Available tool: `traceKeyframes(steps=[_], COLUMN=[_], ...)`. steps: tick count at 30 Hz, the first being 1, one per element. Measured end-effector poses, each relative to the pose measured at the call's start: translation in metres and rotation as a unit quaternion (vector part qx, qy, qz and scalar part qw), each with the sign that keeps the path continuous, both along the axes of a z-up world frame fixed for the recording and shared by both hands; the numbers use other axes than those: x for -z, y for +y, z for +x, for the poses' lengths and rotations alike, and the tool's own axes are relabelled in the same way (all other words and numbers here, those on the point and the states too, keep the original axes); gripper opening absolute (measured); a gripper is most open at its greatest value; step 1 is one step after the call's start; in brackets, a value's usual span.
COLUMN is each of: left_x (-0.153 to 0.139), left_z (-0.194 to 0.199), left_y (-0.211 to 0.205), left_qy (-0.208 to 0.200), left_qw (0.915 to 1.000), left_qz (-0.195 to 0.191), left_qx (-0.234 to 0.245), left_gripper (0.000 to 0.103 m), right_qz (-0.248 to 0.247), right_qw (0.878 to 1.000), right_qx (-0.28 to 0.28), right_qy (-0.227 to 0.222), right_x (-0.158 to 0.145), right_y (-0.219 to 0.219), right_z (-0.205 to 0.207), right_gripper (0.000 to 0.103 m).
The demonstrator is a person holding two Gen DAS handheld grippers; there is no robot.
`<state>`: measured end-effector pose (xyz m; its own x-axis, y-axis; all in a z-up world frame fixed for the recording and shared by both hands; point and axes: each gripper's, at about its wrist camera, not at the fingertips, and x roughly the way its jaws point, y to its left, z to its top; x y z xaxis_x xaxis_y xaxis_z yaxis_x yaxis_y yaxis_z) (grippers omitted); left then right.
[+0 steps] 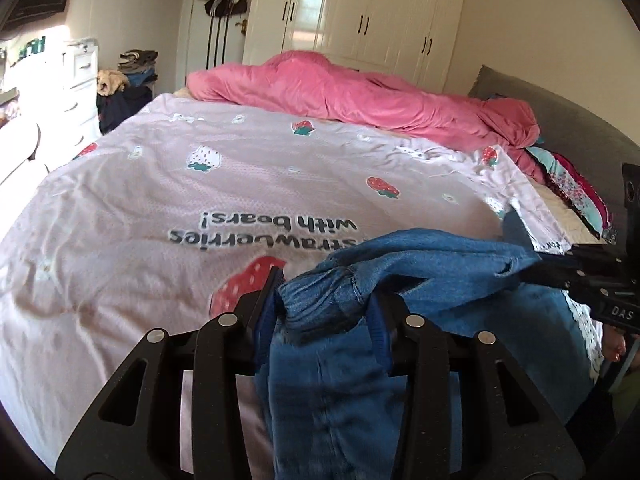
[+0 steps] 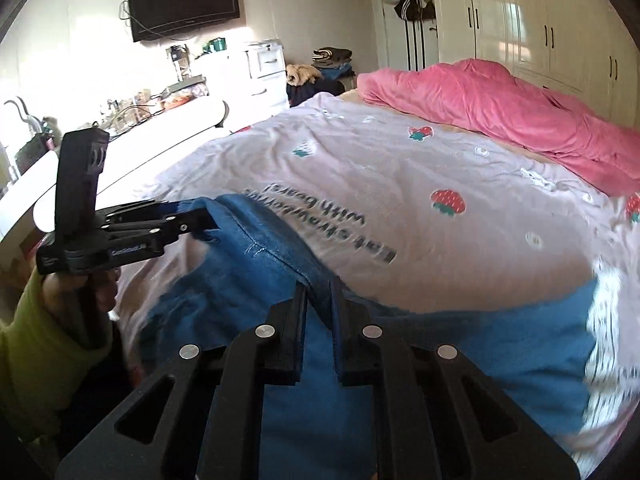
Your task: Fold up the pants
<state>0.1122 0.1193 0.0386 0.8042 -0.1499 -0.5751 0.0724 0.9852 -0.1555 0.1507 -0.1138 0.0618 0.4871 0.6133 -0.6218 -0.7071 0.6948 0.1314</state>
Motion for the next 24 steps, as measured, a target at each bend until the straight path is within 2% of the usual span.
traceKeyframes(steps=[7,12,14,18,21,24], left_x=[0.010,0.013,0.021,0.035,0.042,0.040], left_z=[-0.048,-0.072,-0.078,-0.087,-0.091,-0.101], left_y=[0.004,0.002,0.000,0.001,0.005,0.010], left_qy=[0.029,0.047,0.065,0.096,0.115,0.120], left_qw=[0.9995,0.9987,0.9975,0.9950,0.9932,0.9926], left_qz=[-0.010,0.013,0.024,0.025,0.019,0.021], left_qx=[0.008,0.014,0.013,0.008,0.001,-0.005], left_gripper=[0.034,0.034,0.034,0.035,0.036,0.038], right_qz=[0.016,0.017,-0.003,-0.058,-0.068,-0.068], right_qw=[0.999,0.997,0.996,0.994,0.993,0.993], right_qx=[-0.020,-0.040,-0.051,-0.058,-0.058,-0.064], right_qy=[0.035,0.060,0.072,0.069,0.082,0.072], right_x=[0.016,0.037,0.052,0.075,0.088,0.086], right_y=[-0.003,0.004,0.012,0.029,0.033,0.034], right_z=[-0.066,-0.104,-0.115,-0.125,-0.125,-0.131], right_gripper=[0.010,0.010,0.010,0.011,0.012,0.012])
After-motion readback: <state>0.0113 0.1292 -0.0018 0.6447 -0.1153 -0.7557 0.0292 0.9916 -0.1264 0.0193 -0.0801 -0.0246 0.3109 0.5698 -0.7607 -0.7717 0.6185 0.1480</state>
